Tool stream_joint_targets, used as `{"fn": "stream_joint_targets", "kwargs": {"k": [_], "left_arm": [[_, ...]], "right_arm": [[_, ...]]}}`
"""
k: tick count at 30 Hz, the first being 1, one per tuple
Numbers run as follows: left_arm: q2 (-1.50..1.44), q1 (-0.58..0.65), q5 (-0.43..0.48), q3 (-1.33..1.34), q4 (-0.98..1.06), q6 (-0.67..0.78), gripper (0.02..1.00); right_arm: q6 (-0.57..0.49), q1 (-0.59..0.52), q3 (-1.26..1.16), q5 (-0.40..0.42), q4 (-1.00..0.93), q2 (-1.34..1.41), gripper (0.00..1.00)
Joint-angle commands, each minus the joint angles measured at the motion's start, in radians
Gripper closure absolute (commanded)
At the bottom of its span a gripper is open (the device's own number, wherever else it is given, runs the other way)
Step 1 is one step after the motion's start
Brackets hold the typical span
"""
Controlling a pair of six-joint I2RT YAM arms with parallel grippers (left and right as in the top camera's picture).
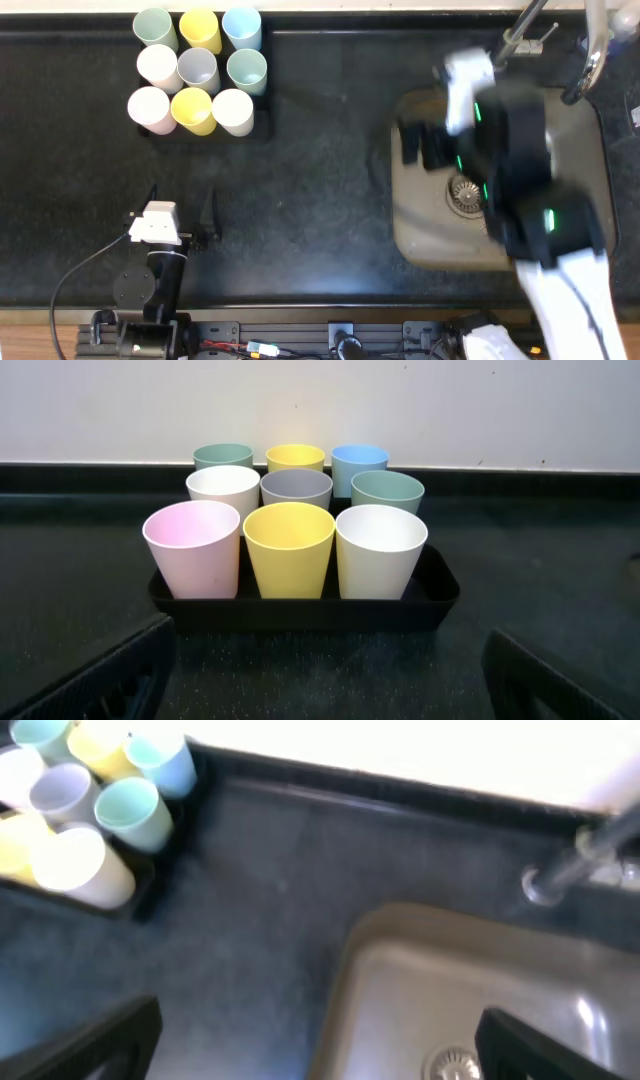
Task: Store Cups
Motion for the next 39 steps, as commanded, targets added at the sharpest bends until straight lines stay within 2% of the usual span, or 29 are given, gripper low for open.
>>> {"fn": "stream_joint_targets", "kwargs": {"k": [1,6,15,22,25,31,35,39], "left_arm": [[-0.010,0.010,0.013,-0.002,-0.002,0.005,0.018],[-0.010,0.010,0.013,-0.002,-0.002,0.005,0.018],[-0.010,0.010,0.013,-0.002,-0.002,0.005,0.018],[-0.010,0.010,0.013,-0.002,-0.002,0.005,0.018],[-0.010,0.010,0.013,-0.002,-0.002,0.005,0.018],[-0.010,0.010,0.013,-0.002,-0.002,0.005,0.018],[-0.010,0.010,0.013,-0.002,-0.002,0.005,0.020],[-0.010,0.010,0.013,-0.002,-0.002,0.005,0.018]], "right_arm": [[-0.016,-0.003,-0.286,0.018,0.162,-0.269,0.003],[-0.016,-0.028,-0.605,0.093,0.431,-0.542,0.003],[-0.016,-0.043,-0.977,0.093,0.915,-0.818,0.005],[-0.016,-0.069,-1.153,0.092,1.138,-0.846,0.005],[-0.016,-0.085,-1.197,0.092,1.170,-0.849,0.003],[-0.016,-0.090,-1.197,0.092,1.015,-0.912,0.007],[-0.016,-0.090,-1.197,0.092,0.832,-1.012,0.003],[-0.016,-0.091,-1.197,0.089,0.826,-1.023,0.005]]}}
